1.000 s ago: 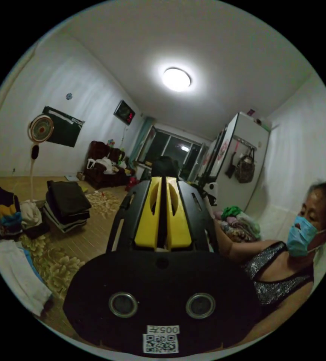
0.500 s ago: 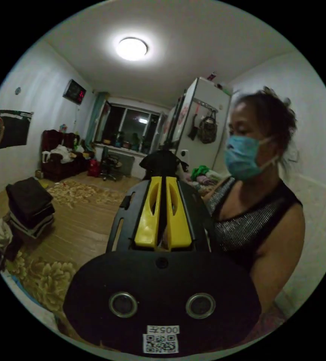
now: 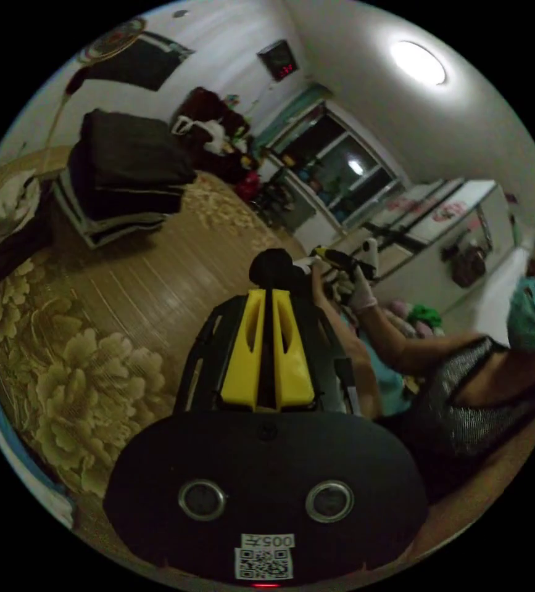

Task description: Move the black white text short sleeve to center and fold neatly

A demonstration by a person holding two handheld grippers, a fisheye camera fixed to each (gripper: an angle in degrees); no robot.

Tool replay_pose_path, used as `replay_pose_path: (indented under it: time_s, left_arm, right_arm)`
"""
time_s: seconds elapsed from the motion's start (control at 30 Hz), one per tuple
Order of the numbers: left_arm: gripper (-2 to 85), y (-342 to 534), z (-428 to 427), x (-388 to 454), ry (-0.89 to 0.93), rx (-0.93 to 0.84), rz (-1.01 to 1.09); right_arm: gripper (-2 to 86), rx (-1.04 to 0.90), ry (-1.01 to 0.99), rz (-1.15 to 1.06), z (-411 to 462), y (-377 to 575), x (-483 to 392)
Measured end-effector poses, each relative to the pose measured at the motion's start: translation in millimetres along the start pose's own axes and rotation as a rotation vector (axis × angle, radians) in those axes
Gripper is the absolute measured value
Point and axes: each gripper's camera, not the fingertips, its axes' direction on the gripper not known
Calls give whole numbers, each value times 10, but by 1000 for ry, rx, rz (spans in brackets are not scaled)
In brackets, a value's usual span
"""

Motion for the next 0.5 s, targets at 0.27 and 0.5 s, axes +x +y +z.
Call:
replay_pose_path:
  time_s: [0.27,0.5]
  left_arm:
    - [-3,-1481,520,-1449,-204,224,-285]
    - [-6,-1633,799,-1688,-193,-157,-81]
  right_arm:
    - [30,10,-118,253,987,-1359,1958]
    - [43,-267,-59,73,1175,-1243,2770]
